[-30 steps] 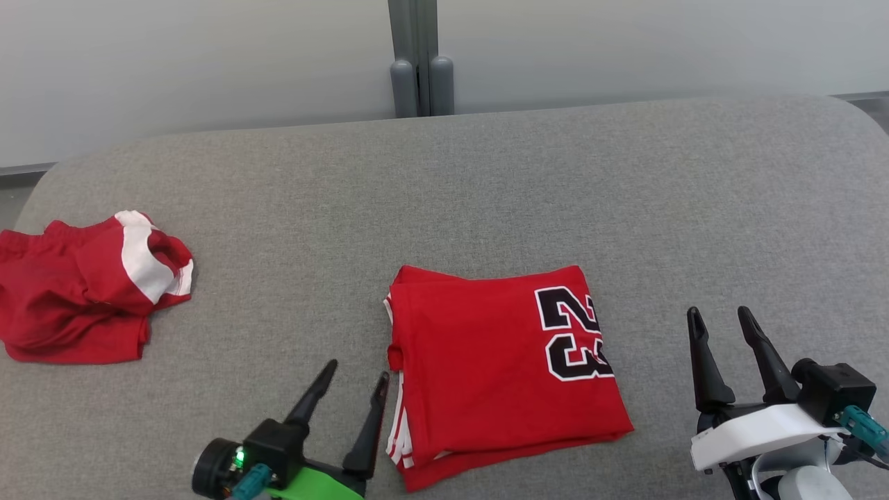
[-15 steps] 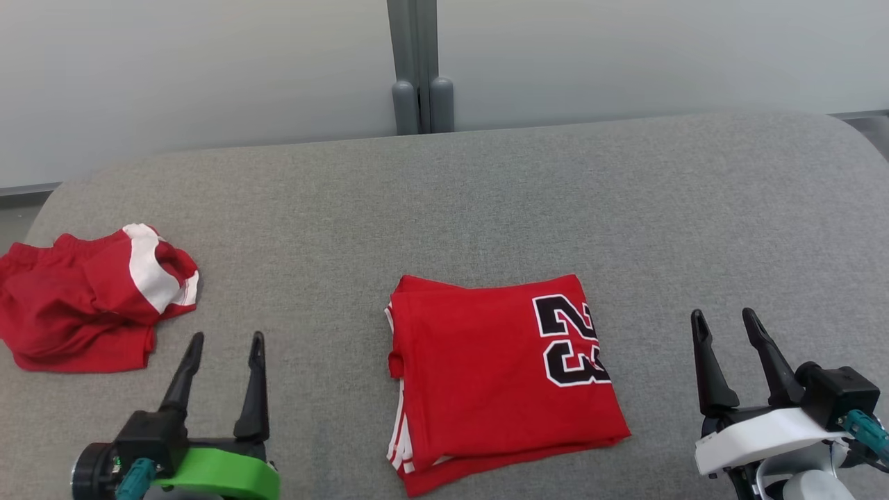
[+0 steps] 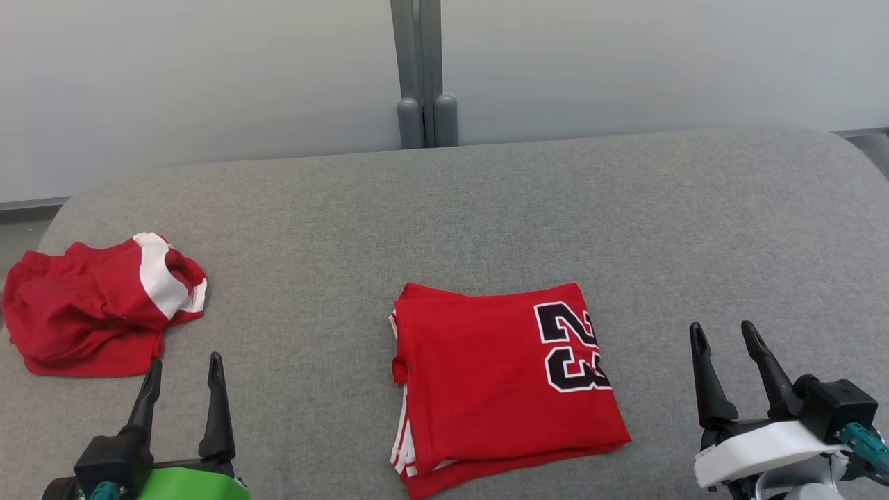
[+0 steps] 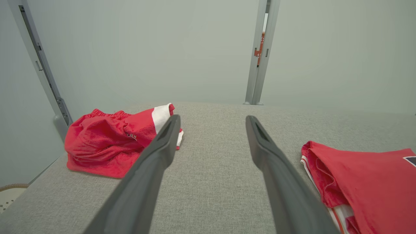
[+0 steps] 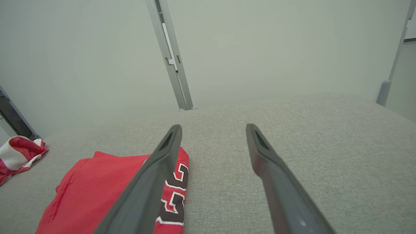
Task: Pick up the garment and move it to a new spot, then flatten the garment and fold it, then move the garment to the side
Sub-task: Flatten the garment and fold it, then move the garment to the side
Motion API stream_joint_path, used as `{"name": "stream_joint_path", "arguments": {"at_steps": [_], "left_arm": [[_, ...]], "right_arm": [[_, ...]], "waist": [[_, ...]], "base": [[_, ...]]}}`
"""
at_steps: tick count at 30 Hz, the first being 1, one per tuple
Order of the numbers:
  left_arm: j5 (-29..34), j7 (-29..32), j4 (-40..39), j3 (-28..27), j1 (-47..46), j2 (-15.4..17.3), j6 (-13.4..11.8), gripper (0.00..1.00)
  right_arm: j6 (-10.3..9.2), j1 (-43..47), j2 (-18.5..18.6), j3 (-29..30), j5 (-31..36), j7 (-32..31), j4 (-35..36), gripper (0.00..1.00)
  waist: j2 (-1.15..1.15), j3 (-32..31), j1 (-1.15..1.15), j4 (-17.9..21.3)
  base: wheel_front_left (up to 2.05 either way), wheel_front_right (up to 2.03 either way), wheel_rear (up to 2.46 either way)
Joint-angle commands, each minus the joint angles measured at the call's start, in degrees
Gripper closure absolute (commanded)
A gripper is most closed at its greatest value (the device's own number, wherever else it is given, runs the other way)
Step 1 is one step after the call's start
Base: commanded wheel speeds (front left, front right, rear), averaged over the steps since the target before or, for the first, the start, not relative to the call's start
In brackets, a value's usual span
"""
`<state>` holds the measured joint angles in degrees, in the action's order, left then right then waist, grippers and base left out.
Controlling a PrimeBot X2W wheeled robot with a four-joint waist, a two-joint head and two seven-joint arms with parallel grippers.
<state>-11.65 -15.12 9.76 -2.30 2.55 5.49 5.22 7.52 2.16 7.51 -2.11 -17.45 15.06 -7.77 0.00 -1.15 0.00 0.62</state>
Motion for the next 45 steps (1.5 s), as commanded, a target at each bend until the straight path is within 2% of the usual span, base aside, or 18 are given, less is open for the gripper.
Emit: {"name": "stream_joint_path", "arguments": {"at_steps": [1, 17, 45], "left_arm": [[0.1, 0.0, 0.3, -0.4, 1.0, -0.2, 0.4, 0.00], [-0.7, 0.0, 1.1, 0.7, 1.2, 0.0, 2.2, 0.00], [-0.4, 0.0, 1.7, 1.8, 0.6, 0.8, 2.2, 0.00]], "right_arm": [[-0.07, 0.8, 0.0, 0.3, 0.3, 0.2, 0.3, 0.00], [-0.07, 2.0, -0.4, -0.1, 2.3, 0.2, 0.9, 0.00], [-0.07, 1.0, -0.7, -0.5, 4.1, 0.2, -1.8, 0.00]], "waist": [[0.00, -0.3, 0.00, -0.2], [0.00, -1.2, 0.00, -1.6], [0.00, -1.2, 0.00, -2.1]], "base": [[0.00, 0.00, 0.00], [0.00, 0.00, 0.00], [0.00, 0.00, 0.00]]}}
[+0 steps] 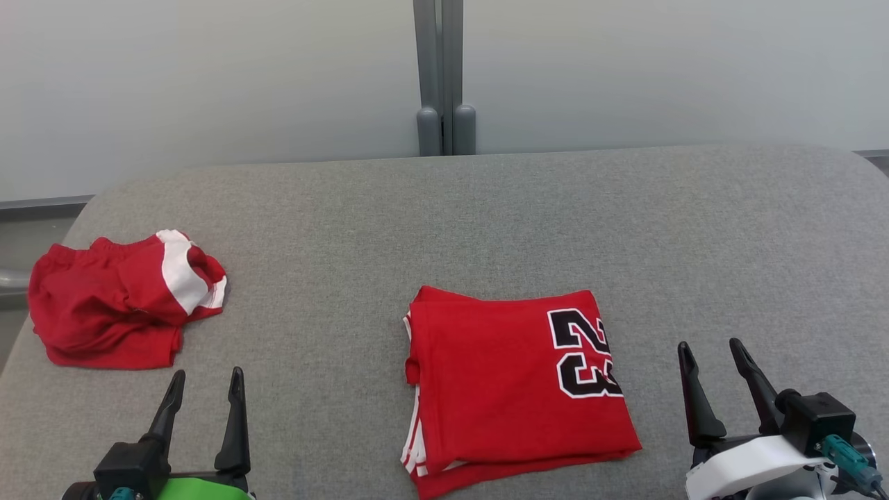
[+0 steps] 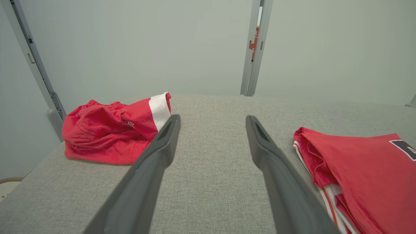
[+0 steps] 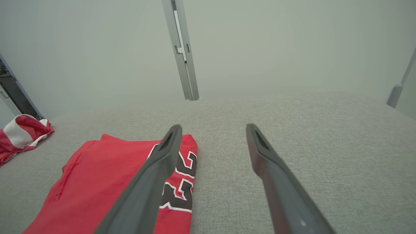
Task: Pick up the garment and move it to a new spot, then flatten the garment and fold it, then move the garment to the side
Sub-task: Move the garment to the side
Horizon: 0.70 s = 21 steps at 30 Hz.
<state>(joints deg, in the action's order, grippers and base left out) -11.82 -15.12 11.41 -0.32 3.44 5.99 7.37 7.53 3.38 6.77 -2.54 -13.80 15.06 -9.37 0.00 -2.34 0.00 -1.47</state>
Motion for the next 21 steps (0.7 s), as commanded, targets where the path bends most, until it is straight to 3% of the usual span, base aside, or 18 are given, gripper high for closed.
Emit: {"name": "stream_joint_path", "arguments": {"at_steps": [1, 11, 21], "left_arm": [[-0.3, 0.0, 0.2, -0.2, -0.3, 0.3, 0.1, 0.00], [0.2, 0.0, 0.7, -0.2, -0.8, 0.0, -0.2, 0.00], [0.9, 0.0, 1.6, 0.5, -2.3, -0.5, -0.6, 0.00]], "right_arm": [[-0.09, -0.2, 0.1, -0.1, 0.4, 0.2, -0.2, 0.00], [-0.09, -2.3, 0.9, -2.3, 0.3, 0.2, -1.5, 0.00], [-0.09, -10.2, 2.9, -7.3, -0.4, 0.2, -8.0, 0.00]], "waist": [[0.00, 0.0, 0.00, 0.0], [0.00, 0.6, 0.00, -0.2], [0.00, 2.2, 0.00, -2.6]], "base": [[0.00, 0.00, 0.00], [0.00, 0.00, 0.00], [0.00, 0.00, 0.00]]}}
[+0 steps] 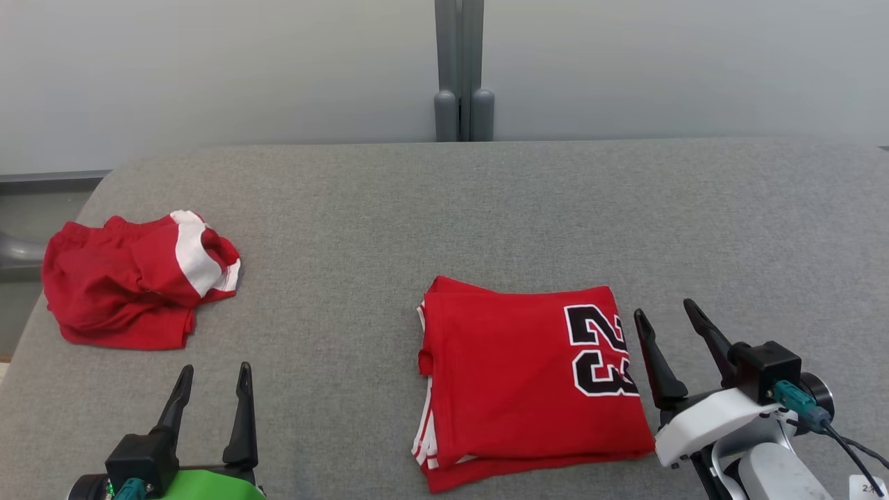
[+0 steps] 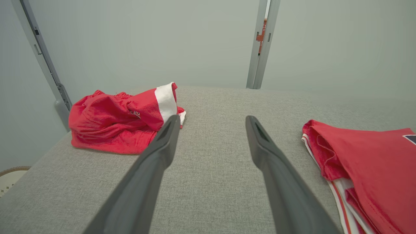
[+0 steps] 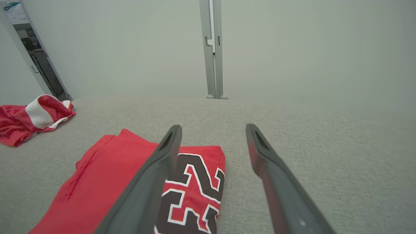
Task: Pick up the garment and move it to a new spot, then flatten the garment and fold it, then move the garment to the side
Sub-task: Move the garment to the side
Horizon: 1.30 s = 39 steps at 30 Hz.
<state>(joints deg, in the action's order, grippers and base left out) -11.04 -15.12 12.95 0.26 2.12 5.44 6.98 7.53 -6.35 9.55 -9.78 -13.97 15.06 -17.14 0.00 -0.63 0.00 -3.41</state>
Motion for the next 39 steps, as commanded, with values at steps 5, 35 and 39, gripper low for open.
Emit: {"name": "stream_joint_path", "arguments": {"at_steps": [5, 35, 39], "left_arm": [[0.5, 0.0, 0.4, 0.2, -1.9, -0.1, -0.2, 0.00], [1.5, 0.0, 0.6, 1.6, -6.8, -2.2, -0.4, 0.00], [1.6, 0.0, -0.1, 1.9, -8.3, -2.3, -0.6, 0.00]], "right_arm": [[-0.08, -3.8, 0.7, -0.8, 0.3, 0.2, -5.8, 0.00], [-0.10, -15.1, -1.6, -6.2, -5.2, 0.0, -30.1, 1.00], [-0.10, -20.2, 0.6, -7.6, -5.1, 0.1, -29.2, 1.00]], "waist": [[0.00, 2.0, 0.00, -2.4], [0.00, 9.7, 0.00, -4.0], [0.00, 12.1, 0.00, -3.2]], "base": [[0.00, 0.00, 0.00], [0.00, 0.00, 0.00], [0.00, 0.00, 0.00]]}}
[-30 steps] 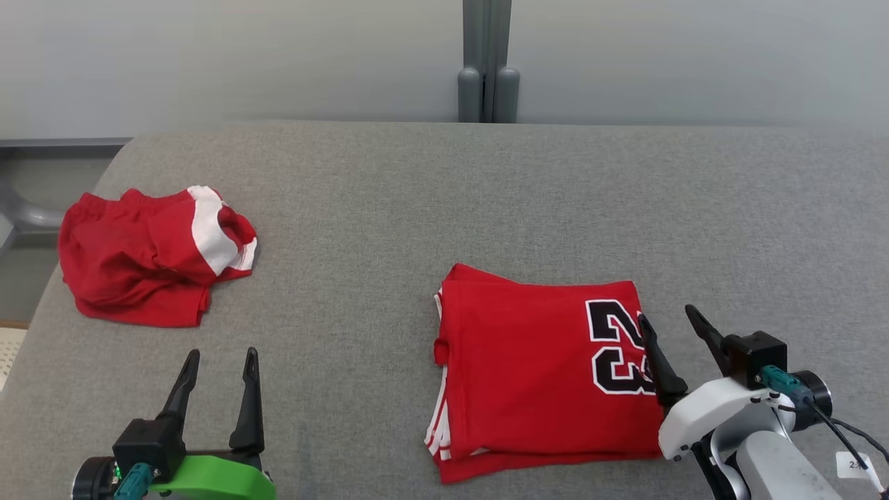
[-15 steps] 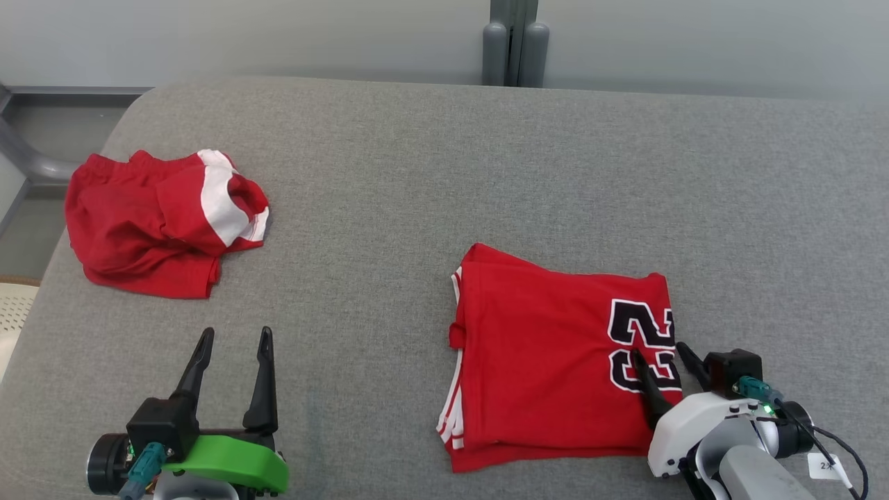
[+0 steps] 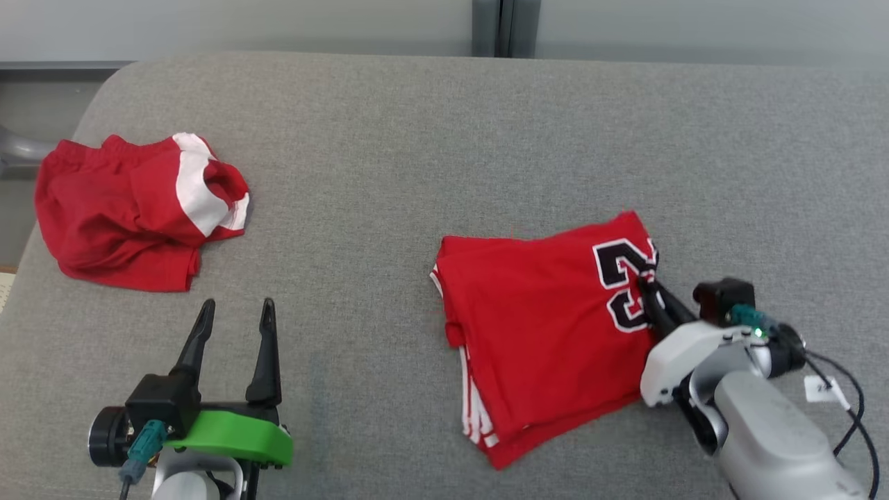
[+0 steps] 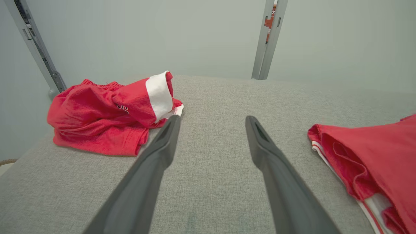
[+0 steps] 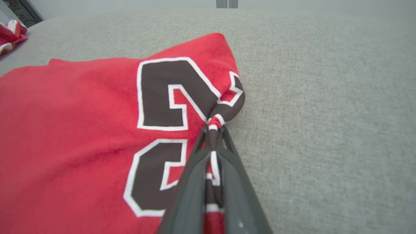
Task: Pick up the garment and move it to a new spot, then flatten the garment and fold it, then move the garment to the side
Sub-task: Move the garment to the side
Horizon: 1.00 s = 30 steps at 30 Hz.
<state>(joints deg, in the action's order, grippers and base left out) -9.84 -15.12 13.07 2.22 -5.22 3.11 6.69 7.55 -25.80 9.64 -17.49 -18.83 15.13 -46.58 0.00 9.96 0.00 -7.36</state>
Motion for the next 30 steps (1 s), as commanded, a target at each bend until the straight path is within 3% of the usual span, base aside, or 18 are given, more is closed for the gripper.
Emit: {"name": "stream_joint_path", "arguments": {"at_steps": [1, 7, 20, 30], "left_arm": [[0.5, 0.0, -0.4, 0.0, -1.6, 0.0, -0.2, 0.00], [1.0, 0.0, -2.7, 0.6, -4.6, -0.1, -0.4, 0.00], [4.4, 0.0, -8.6, 0.3, -11.9, 0.8, -0.7, 0.00], [6.6, 0.0, -13.5, -0.5, -12.9, 2.4, -0.7, 0.00]], "right_arm": [[-0.13, -2.3, 1.4, -0.5, -0.1, 0.0, 0.3, 1.00], [-0.12, -11.3, 6.9, -2.4, -0.3, 0.0, 0.4, 1.00], [-0.13, -27.2, 23.7, -4.9, -4.1, -0.3, 1.1, 1.00], [-0.13, -33.4, 35.2, -5.6, -5.6, -1.9, 2.8, 1.00]], "waist": [[0.00, 2.2, 0.00, 0.9], [0.00, 8.0, 0.00, 2.6], [0.00, 23.6, 0.00, 10.6], [0.00, 28.6, 0.00, 15.7]], "base": [[0.00, 0.00, 0.00], [0.00, 0.00, 0.00], [0.00, 0.00, 0.00], [0.00, 0.00, 0.00]]}}
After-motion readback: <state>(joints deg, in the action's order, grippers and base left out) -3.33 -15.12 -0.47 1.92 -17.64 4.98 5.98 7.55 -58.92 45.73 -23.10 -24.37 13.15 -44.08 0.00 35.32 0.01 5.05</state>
